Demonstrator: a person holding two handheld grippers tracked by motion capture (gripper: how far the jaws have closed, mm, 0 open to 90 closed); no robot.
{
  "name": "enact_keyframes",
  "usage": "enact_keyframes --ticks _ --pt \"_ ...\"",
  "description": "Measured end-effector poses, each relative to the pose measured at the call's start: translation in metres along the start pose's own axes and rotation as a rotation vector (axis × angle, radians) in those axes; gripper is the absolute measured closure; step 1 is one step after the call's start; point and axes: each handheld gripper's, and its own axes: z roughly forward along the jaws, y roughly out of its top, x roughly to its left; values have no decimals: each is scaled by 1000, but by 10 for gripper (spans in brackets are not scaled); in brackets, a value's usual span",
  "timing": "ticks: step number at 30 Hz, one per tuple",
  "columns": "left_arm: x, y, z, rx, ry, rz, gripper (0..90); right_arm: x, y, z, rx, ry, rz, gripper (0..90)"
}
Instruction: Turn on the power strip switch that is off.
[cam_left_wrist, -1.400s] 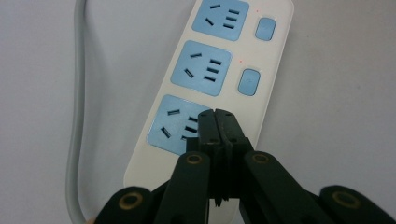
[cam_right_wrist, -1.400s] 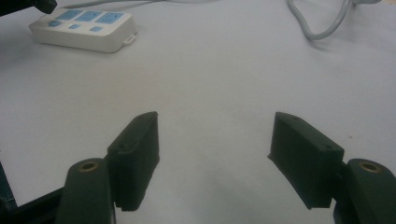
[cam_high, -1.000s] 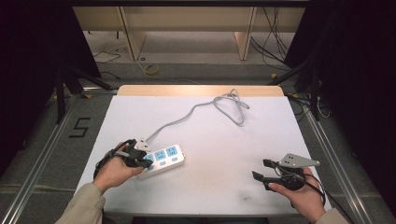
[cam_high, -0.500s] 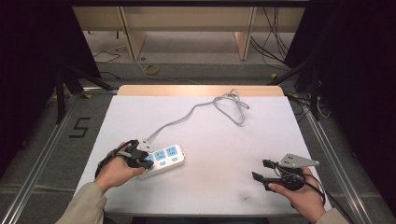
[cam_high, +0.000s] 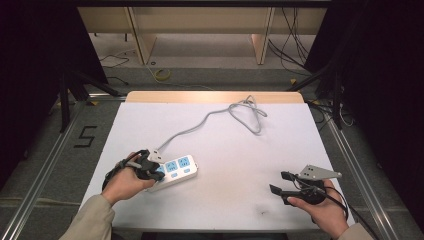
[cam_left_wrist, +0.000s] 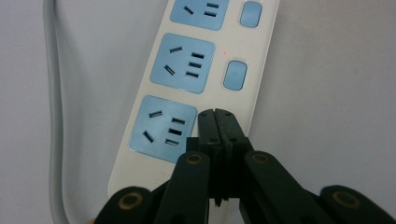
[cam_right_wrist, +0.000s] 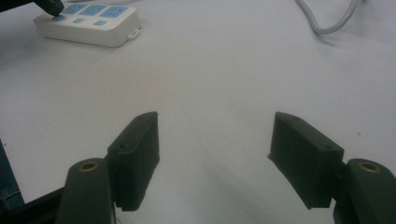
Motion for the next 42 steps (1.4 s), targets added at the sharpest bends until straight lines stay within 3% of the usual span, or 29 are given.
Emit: enact_keyframes --ticks 19,21,25,42 --pt "-1 5 2 38 5 -17 897 0 0 0 6 5 -3 332" --pt "-1 6 2 51 5 0 897 0 0 1 6 6 -4 332" --pt "0 6 2 52 -2 -14 898 0 0 1 6 5 -4 332" --pt "-1 10 3 98 7 8 897 1 -1 1 14 12 -4 331"
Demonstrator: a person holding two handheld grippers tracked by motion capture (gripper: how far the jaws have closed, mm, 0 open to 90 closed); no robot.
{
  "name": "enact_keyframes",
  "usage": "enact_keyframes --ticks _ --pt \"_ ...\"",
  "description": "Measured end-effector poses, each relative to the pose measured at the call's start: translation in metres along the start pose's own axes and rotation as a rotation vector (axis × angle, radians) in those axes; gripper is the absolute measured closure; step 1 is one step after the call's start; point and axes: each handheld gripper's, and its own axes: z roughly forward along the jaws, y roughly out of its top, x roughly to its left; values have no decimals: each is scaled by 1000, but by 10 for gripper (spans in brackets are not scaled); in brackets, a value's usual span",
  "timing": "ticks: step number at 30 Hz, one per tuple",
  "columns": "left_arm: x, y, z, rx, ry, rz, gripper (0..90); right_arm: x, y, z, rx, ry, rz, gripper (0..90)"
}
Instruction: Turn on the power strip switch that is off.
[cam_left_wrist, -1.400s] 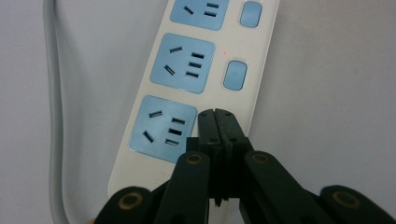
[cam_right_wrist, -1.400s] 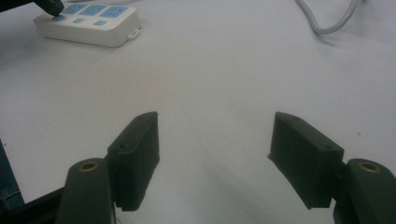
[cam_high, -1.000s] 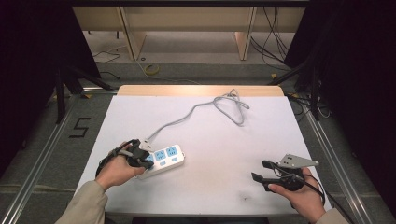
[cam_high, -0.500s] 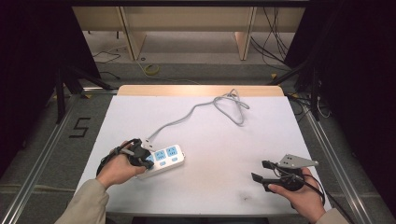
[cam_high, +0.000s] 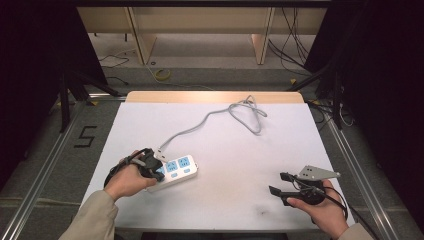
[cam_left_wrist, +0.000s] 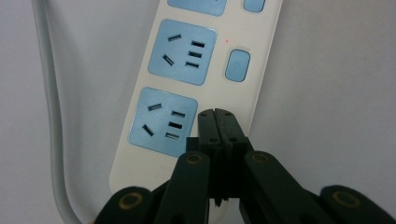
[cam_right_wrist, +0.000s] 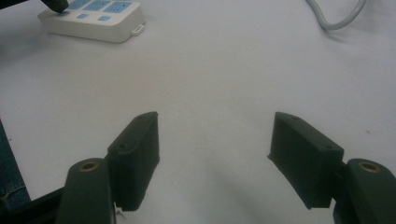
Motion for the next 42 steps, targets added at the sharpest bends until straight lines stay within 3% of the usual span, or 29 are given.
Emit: enact_keyframes --ticks 22,42 --pt "-3 4 2 29 19 -5 898 0 0 1 7 6 1 331" --pt "-6 6 2 71 50 28 898 1 0 2 9 8 -1 332"
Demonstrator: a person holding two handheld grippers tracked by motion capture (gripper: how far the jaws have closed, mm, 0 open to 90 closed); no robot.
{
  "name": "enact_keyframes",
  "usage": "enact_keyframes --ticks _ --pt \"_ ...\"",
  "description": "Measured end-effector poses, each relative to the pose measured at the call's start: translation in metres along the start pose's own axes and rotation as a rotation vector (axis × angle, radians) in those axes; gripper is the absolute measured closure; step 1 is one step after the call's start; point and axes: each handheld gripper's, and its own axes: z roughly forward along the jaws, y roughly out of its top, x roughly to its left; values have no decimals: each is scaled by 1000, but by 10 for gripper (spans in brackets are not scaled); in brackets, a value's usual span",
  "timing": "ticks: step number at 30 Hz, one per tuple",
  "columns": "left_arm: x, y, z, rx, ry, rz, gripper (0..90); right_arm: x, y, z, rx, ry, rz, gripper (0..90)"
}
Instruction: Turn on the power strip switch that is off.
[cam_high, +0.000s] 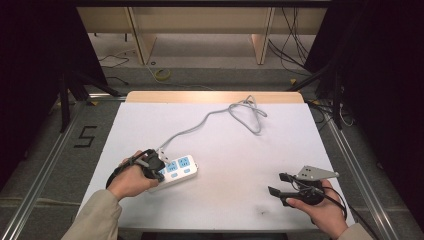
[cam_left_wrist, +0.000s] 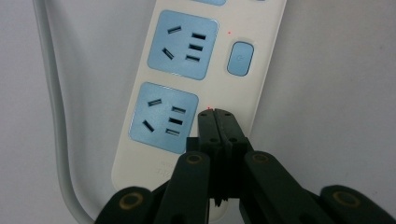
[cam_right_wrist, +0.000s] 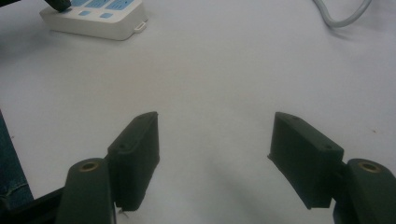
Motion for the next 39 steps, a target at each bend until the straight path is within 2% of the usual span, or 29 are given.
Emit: enact_keyframes --ticks 2,4,8,10,18,27,32,39 --pt "0 0 0 1 0 -1 898 0 0 0 0 0 0 332" --pt "1 0 0 -29 0 -22 898 0 0 1 1 1 -2 332" --pt "1 1 -1 -50 -20 -30 899 -1 0 0 0 1 -3 332" --pt "0 2 -1 -38 -12 -18 899 -1 0 0 1 2 1 332" --pt "0 1 0 -35 -14 -16 899 0 0 0 -1 0 0 332" --pt "0 1 1 -31 -10 -17 898 0 0 0 -1 1 -1 332" --pt "0 0 2 -45 -20 -29 899 0 0 -1 -3 1 -3 332" --pt "0 0 2 -41 -15 -23 898 0 0 -1 0 3 -4 332"
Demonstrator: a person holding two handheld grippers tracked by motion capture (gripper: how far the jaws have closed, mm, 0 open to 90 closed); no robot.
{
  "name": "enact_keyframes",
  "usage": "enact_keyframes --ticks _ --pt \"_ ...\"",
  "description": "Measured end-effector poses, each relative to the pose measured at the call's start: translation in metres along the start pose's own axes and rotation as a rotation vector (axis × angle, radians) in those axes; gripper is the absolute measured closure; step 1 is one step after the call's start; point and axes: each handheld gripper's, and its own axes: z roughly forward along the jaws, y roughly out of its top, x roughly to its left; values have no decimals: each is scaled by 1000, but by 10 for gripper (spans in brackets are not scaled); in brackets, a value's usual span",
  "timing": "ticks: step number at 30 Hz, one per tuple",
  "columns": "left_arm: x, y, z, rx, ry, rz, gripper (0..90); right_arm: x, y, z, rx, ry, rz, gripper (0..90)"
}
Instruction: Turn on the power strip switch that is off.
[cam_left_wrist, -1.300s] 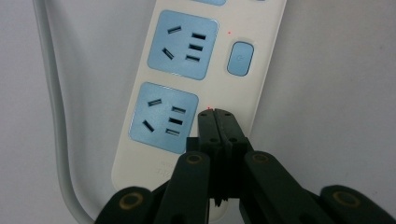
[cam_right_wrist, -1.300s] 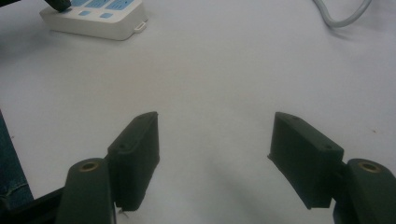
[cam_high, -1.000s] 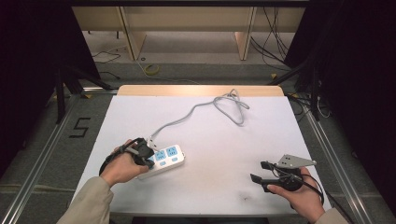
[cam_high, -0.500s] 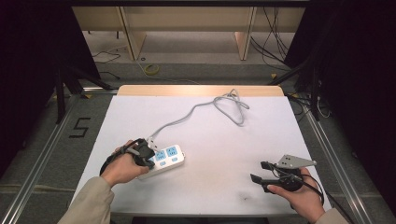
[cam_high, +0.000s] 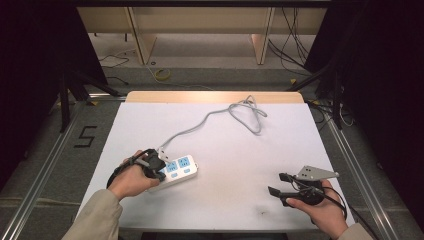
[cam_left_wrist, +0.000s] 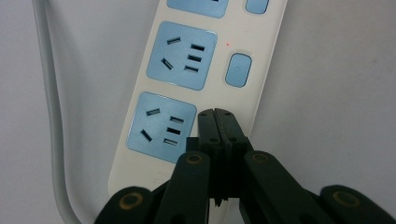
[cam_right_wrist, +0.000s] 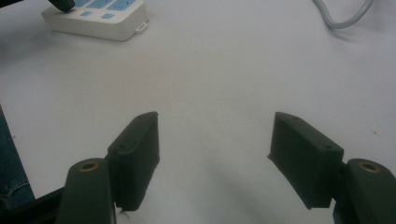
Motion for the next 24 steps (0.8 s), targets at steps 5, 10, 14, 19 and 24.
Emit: enact_keyframes --ticks 5,10,14,19,24 --pt "0 0 0 -1 1 2 898 0 0 0 0 -1 -1 332" --pt "1 0 0 -6 -3 -4 898 0 0 0 0 -1 0 333" --pt "1 -1 0 -8 -4 -6 898 0 0 0 -1 -1 -1 333" --pt "0 0 0 -7 -4 8 898 -1 0 0 -3 -1 -2 333" --pt "1 0 -1 -2 -5 16 898 -1 0 0 -3 0 -4 333"
